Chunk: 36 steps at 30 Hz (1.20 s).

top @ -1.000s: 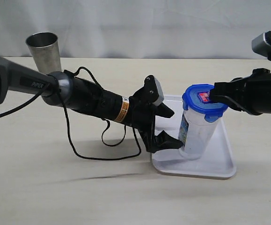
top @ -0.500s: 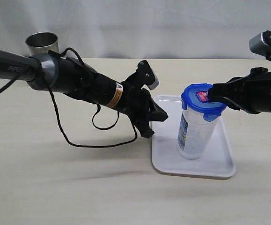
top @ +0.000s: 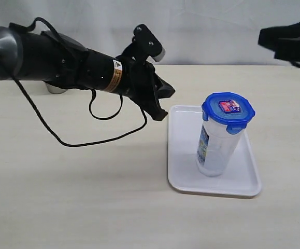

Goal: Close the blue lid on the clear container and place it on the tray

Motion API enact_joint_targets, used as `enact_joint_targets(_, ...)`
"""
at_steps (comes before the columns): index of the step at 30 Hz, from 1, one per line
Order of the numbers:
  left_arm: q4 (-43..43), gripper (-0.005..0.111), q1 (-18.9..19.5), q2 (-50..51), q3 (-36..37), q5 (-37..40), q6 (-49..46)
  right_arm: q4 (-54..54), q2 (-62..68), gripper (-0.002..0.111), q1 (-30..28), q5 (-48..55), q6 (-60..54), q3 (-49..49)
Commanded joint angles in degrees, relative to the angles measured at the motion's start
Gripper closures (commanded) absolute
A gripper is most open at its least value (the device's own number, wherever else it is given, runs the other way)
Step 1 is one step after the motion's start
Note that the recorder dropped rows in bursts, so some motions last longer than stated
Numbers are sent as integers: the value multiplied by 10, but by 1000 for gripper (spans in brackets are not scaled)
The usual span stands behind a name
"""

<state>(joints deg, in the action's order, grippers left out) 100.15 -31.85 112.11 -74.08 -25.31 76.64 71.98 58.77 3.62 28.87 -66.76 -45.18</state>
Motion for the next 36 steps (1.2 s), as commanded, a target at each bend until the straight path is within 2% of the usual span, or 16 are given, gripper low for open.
enact_joint_targets(1, -2, 107, 1, -58, 34, 85, 31, -11, -94, 104, 0, -1, -1, 9)
enact_joint_targets(5, -7, 107, 1, -108, 70, 131, 30, -6, -179, 104, 0, -44, -3, 46)
enact_joint_targets(9, -52, 107, 1, -152, 104, 160, 30, 12, -262, 104, 0, -112, -3, 90)
enact_joint_targets(15, -102, 107, 1, -214, 147, 152, 29, 21, -353, 104, 0, -159, 6, 134)
enact_joint_targets(21, -114, 107, 1, -296, 205, 152, 29, 22, -392, 104, 0, -170, 6, 142)
enact_joint_targets(31, -129, 107, 1, -468, 312, 110, 29, 24, -404, 104, 0, -168, 6, 142)
enact_joint_targets(36, -124, 107, 1, -508, 320, 85, 29, 24, -404, 104, 0, -168, 6, 142)
